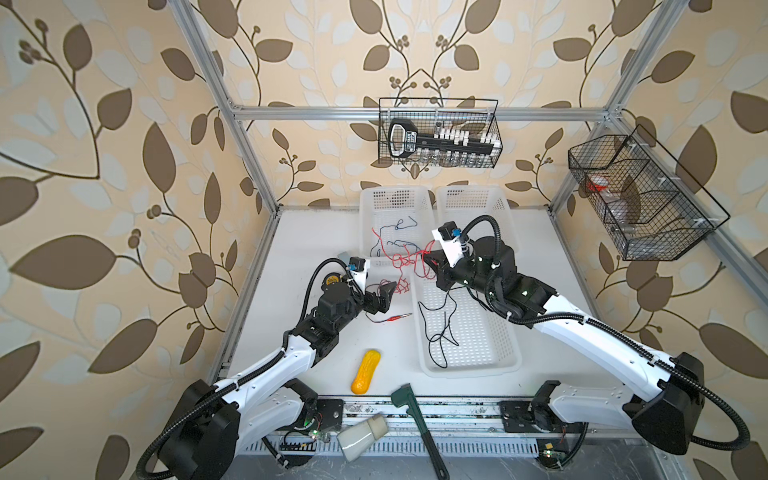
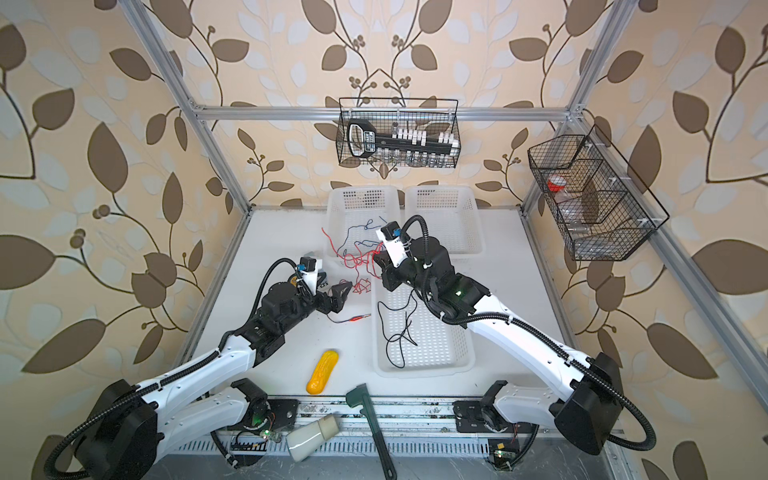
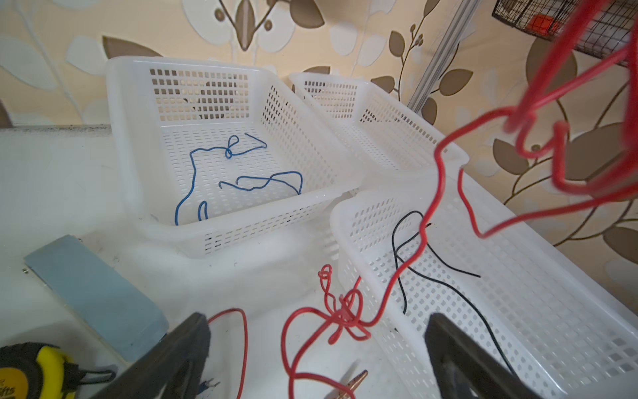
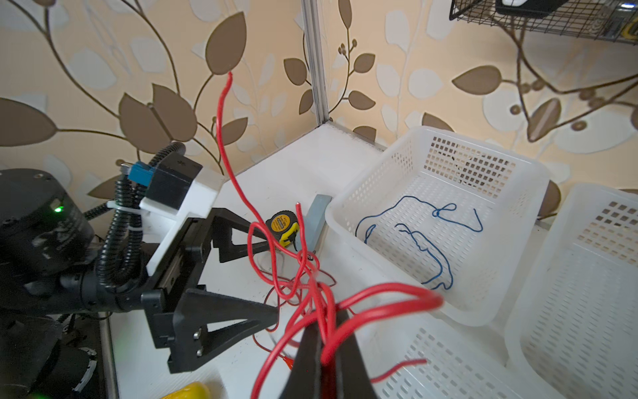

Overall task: Untangle the cables
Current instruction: 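Pull the red wire with the right gripper away from the left gripper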

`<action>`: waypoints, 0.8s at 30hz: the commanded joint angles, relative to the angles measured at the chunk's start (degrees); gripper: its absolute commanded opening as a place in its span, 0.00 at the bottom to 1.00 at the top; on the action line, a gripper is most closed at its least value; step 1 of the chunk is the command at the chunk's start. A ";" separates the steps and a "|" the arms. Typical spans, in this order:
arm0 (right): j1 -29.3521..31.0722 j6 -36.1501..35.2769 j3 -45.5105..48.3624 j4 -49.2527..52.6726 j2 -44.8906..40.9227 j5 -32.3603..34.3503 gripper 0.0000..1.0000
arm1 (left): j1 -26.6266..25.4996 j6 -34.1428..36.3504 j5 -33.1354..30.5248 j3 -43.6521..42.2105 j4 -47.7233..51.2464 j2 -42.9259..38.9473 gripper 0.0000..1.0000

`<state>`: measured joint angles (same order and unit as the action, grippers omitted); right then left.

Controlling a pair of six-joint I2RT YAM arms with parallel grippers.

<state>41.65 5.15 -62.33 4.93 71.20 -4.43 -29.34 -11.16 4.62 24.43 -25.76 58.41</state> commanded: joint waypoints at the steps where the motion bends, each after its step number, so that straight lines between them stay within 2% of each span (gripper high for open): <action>1: 1.01 -0.56 -2.79 -1.48 -0.81 -2.14 0.00 | -0.52 -0.97 3.10 0.11 -8.20 0.08 0.99; 13: 3.78 0.36 -5.03 -2.56 0.52 -3.02 0.00 | -0.53 -3.94 5.26 3.58 -13.67 7.01 0.99; 17: 4.09 0.56 -4.98 -2.93 0.77 -3.24 0.00 | -0.58 -5.81 6.56 5.04 -16.39 10.71 0.93; 19: 4.10 0.42 -4.86 -2.92 0.78 -2.95 0.00 | -0.61 -6.13 6.98 6.09 -16.00 11.91 0.82; 24: 4.13 -0.02 -4.43 -2.42 0.48 0.47 0.00 | -0.61 -5.21 7.32 7.66 -11.67 11.21 0.42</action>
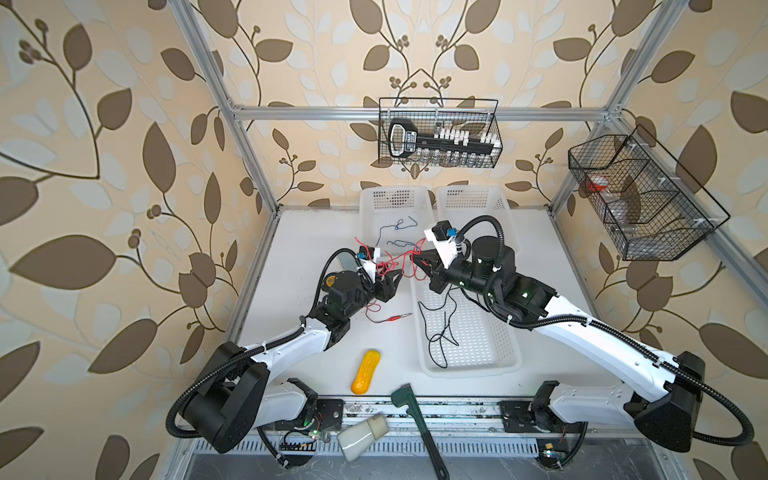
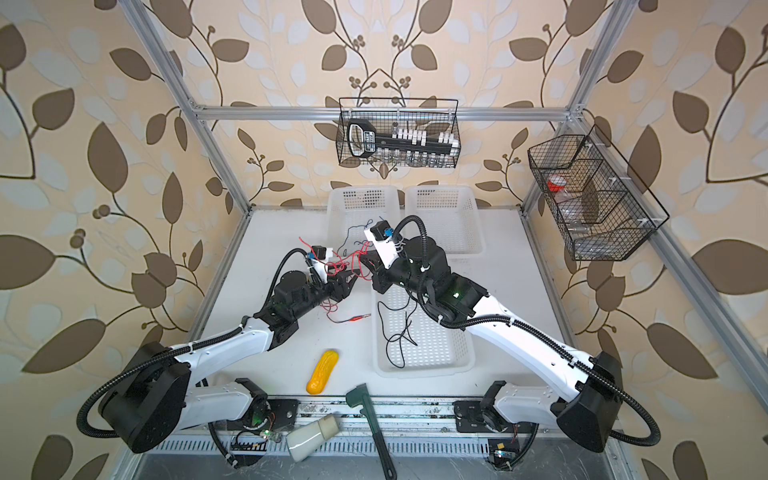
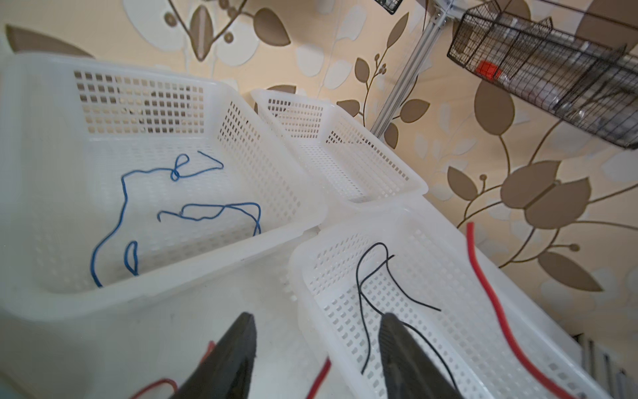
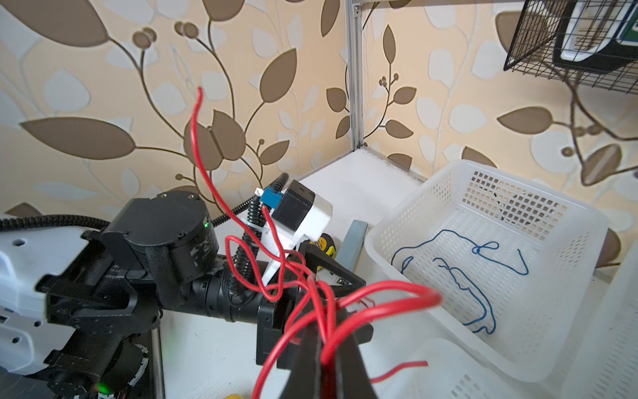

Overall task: Untangle the cables
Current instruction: 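Pull the red wire with the right gripper away from the left gripper, then carry the red wire with the right gripper into the empty far basket and release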

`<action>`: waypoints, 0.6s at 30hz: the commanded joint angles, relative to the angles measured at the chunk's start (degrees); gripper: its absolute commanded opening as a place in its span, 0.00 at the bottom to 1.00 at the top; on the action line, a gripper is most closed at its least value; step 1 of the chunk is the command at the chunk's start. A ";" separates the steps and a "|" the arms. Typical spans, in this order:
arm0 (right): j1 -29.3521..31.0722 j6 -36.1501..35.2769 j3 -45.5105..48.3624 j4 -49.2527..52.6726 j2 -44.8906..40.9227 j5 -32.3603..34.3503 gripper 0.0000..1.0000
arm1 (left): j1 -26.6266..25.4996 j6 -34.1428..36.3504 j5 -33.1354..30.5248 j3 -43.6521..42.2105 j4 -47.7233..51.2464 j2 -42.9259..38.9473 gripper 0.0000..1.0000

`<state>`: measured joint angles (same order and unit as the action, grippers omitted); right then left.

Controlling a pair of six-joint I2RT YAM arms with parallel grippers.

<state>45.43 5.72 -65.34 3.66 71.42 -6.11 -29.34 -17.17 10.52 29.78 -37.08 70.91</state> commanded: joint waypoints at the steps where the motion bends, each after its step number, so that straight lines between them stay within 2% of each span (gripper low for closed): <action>1: 0.34 -0.62 -1.35 -1.16 0.28 3.31 0.00 | -0.68 1.05 0.97 2.36 0.82 -1.88 0.34; 4: 0.27 -0.99 -0.81 -0.79 0.56 7.46 0.00 | -0.63 1.77 -0.95 1.80 3.81 -4.20 0.09; 5: 0.27 -1.20 -0.74 -0.64 0.77 8.79 0.00 | -0.63 1.98 -1.68 1.58 4.64 -4.97 0.02; 6: 0.25 -1.28 -0.59 -0.51 0.98 10.21 0.00 | -0.63 2.28 -2.55 1.35 5.62 -6.00 0.00; 11: -2.29 0.16 0.61 -0.02 1.37 13.29 0.00 | -0.62 3.36 -7.76 -0.02 11.35 -11.42 0.00; 18: -11.16 4.99 4.32 -0.35 -0.05 13.71 0.00 | -0.50 3.74 -15.25 -2.43 18.24 -20.03 0.00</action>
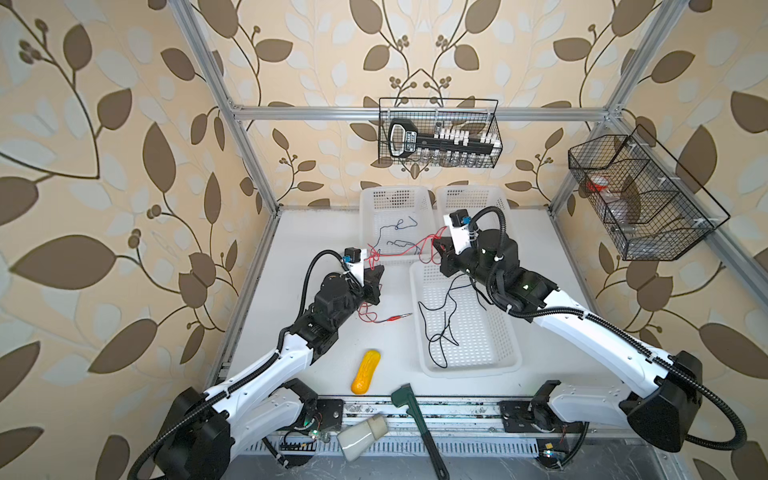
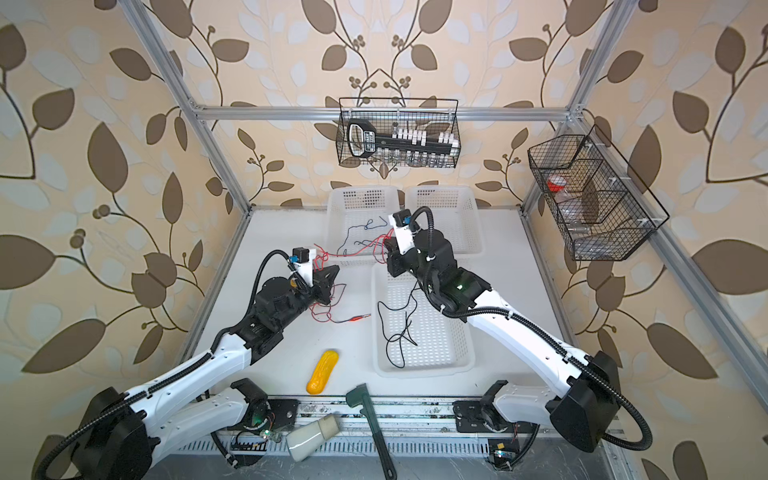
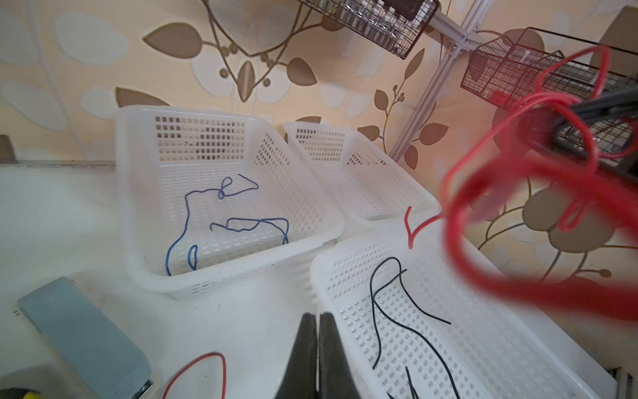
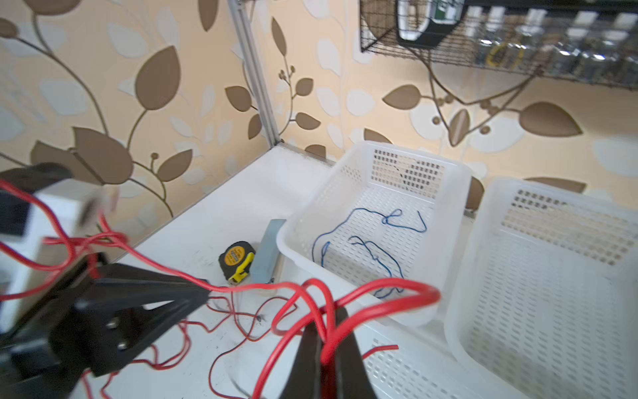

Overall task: Untangle the cables
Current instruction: 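Carry the red wire with the right gripper into the empty far basket and release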

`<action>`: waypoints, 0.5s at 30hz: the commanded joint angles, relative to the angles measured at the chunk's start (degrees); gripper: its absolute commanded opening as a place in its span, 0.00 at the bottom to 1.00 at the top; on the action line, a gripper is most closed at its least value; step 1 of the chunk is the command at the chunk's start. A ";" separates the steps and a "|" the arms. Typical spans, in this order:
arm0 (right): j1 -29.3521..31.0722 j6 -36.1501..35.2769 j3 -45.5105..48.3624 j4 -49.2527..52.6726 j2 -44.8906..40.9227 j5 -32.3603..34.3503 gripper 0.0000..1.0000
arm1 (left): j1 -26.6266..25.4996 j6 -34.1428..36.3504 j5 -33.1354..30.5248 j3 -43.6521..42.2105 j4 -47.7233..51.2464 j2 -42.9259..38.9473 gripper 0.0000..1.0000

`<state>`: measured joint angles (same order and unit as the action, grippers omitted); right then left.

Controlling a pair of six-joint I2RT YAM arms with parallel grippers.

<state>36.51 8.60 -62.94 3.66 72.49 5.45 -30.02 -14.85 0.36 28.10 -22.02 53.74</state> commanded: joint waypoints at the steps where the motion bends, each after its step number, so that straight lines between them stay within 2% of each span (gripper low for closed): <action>1: -3.72 2.53 2.32 -0.40 -1.05 1.98 0.00 | 0.16 1.48 -5.83 -0.92 4.18 -3.79 0.00; 8: -10.52 3.18 2.80 -1.15 0.57 2.98 0.00 | 0.14 1.02 -6.12 -1.15 8.24 -7.44 0.00; 15: -18.08 4.47 1.13 -5.10 6.57 3.73 0.00 | 0.15 1.18 2.57 2.16 11.56 -5.82 0.00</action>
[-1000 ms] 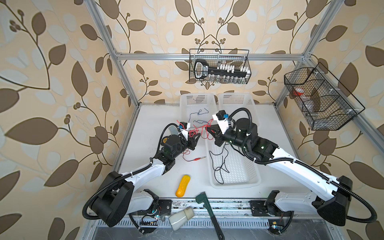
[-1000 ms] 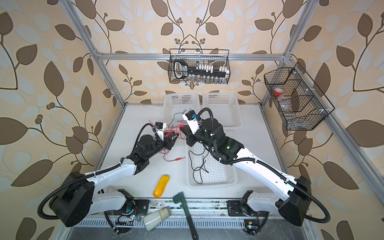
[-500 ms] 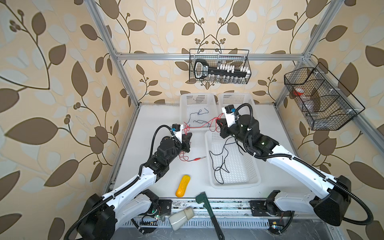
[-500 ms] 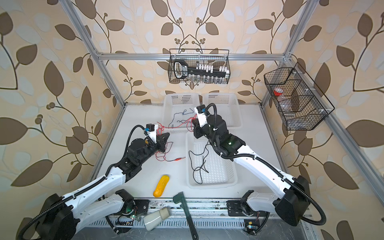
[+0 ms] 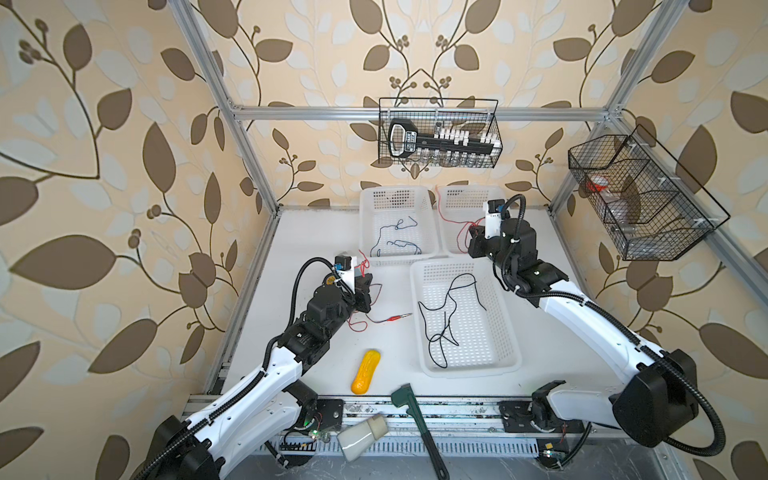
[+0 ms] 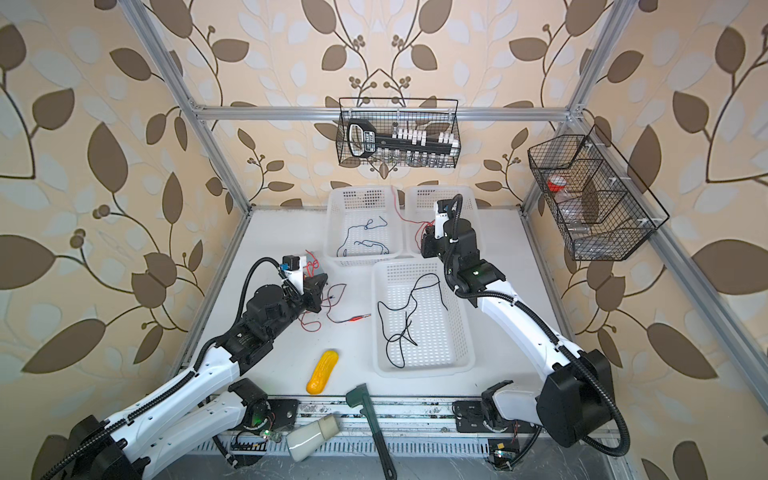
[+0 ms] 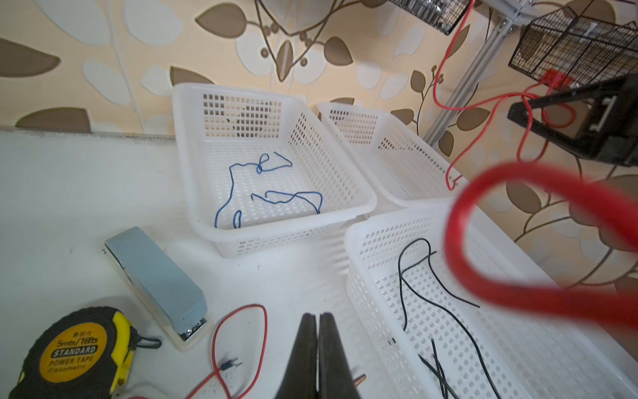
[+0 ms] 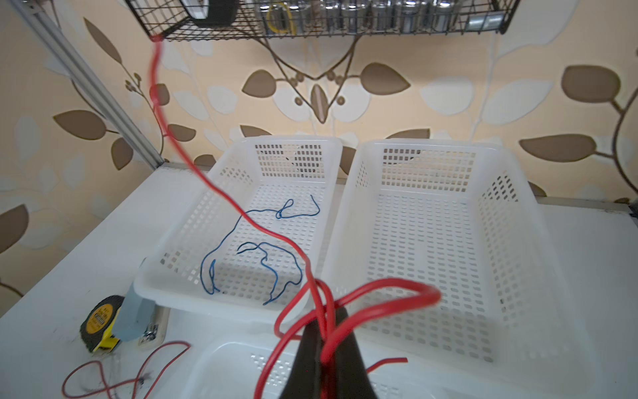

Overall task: Untangle the cables
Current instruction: 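Carry the red wire with the right gripper into the empty far basket and release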

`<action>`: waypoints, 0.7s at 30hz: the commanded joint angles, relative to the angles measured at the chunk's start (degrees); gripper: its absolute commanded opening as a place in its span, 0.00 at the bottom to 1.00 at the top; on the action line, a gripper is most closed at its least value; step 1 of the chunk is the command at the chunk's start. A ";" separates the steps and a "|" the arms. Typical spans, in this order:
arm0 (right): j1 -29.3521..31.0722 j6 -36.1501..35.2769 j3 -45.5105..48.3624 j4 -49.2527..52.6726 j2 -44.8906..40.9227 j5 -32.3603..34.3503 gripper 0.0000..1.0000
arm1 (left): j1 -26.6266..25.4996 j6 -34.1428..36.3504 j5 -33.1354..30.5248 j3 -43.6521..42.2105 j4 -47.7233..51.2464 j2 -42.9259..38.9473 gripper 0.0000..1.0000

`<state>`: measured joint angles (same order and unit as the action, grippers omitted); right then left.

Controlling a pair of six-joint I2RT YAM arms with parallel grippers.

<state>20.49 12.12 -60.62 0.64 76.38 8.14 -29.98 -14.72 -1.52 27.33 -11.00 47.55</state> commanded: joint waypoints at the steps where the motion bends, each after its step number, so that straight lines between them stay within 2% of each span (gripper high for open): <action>1: -3.37 1.27 -1.83 -2.75 4.18 0.51 0.00 | 0.10 1.08 5.96 3.46 0.63 0.74 0.00; 9: -9.45 2.15 -9.34 -3.00 17.13 -2.43 0.00 | 0.10 0.47 15.20 5.33 -1.56 3.22 0.00; 16: -11.46 0.57 -15.93 0.00 26.43 -5.35 0.15 | 0.14 0.16 14.88 5.42 -2.05 3.96 0.00; 21: -12.40 -0.23 -17.68 1.13 29.15 -7.00 0.19 | 0.10 -0.10 14.62 5.07 -2.43 3.96 0.00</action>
<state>8.60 13.10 -76.23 0.49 104.36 3.29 -29.98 -14.96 11.81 30.41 -10.44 51.79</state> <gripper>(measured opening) 0.191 0.047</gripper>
